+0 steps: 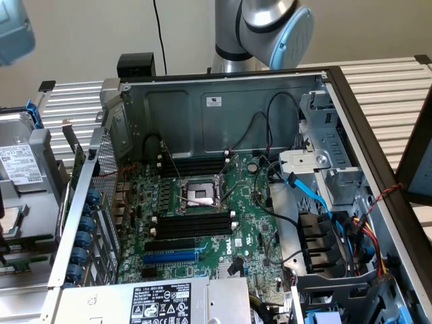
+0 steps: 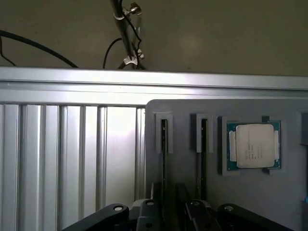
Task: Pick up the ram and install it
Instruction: 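Pick up the ram and move it above insertion slot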
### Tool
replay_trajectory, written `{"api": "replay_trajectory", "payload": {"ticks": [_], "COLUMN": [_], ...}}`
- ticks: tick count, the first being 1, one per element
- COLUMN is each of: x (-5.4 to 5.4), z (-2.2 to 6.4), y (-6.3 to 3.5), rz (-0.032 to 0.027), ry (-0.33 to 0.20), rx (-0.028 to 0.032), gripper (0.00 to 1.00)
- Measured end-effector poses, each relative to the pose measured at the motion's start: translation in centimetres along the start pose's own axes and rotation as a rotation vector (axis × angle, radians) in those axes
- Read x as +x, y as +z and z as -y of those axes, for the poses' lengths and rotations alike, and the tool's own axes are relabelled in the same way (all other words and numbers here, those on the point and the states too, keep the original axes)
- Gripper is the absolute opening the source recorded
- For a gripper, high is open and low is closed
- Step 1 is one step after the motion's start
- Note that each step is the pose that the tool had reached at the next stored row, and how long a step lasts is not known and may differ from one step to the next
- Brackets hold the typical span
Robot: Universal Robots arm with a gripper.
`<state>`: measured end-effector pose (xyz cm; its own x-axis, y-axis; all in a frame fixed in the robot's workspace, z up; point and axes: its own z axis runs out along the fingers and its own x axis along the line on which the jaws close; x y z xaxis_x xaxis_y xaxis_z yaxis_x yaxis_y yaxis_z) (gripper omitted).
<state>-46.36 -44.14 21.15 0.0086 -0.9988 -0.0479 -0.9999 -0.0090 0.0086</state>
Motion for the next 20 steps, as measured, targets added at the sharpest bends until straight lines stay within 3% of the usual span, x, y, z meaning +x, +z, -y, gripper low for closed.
{"api": "replay_trajectory", "payload": {"ticks": [20], "x": [0.03], "z": [0.00], "y": [0.71], "rz": [-0.0055], "ry": [0.000], "rx": [-0.0001], "gripper": [0.26]}}
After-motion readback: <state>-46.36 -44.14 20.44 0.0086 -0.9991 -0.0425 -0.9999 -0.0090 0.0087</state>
